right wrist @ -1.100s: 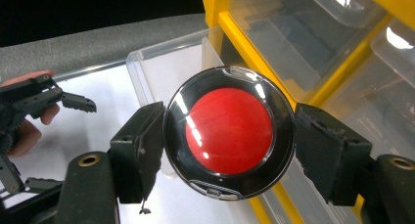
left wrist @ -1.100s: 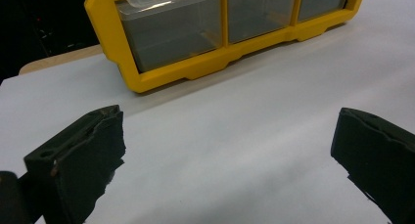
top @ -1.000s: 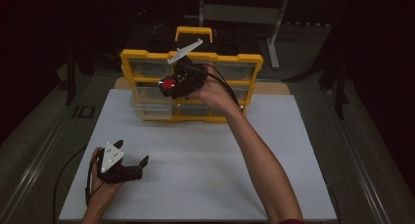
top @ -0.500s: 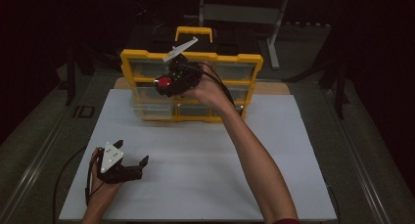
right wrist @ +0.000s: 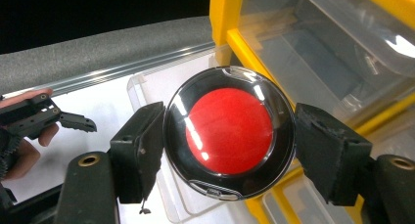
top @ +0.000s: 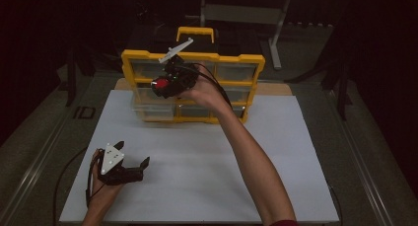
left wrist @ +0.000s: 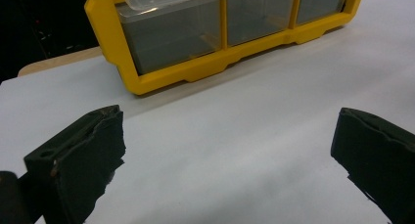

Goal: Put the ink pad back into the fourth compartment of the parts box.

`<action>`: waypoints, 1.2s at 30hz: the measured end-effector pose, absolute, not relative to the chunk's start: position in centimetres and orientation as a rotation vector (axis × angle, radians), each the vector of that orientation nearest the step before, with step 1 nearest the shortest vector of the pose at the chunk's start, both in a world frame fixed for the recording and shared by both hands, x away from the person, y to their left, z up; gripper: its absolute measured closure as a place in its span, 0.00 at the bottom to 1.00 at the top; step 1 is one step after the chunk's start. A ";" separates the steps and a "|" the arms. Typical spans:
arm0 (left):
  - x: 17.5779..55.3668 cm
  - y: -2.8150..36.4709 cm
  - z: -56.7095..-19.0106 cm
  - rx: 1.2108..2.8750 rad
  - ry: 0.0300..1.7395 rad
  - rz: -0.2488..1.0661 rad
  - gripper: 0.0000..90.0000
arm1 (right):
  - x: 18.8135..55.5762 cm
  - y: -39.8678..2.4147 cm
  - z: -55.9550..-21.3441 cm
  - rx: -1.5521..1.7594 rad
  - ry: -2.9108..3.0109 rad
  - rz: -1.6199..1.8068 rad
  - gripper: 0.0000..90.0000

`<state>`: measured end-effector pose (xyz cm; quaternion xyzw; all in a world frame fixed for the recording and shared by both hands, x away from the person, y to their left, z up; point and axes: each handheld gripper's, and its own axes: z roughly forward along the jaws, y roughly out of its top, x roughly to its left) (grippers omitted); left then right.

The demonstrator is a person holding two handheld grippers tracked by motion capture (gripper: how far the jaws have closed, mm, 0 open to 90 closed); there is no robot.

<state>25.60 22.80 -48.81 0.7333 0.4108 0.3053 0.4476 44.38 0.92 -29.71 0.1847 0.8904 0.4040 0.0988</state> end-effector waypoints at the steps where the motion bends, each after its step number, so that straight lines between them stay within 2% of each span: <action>1: 25.6 22.8 -48.8 1.815 1.016 0.756 0.00 | 44.3 1.0 -29.7 0.547 2.637 1.193 0.33; 36: 25.6 22.8 -48.8 1.817 1.014 0.754 0.00 | 44.4 2.8 -31.3 0.555 2.677 1.121 0.33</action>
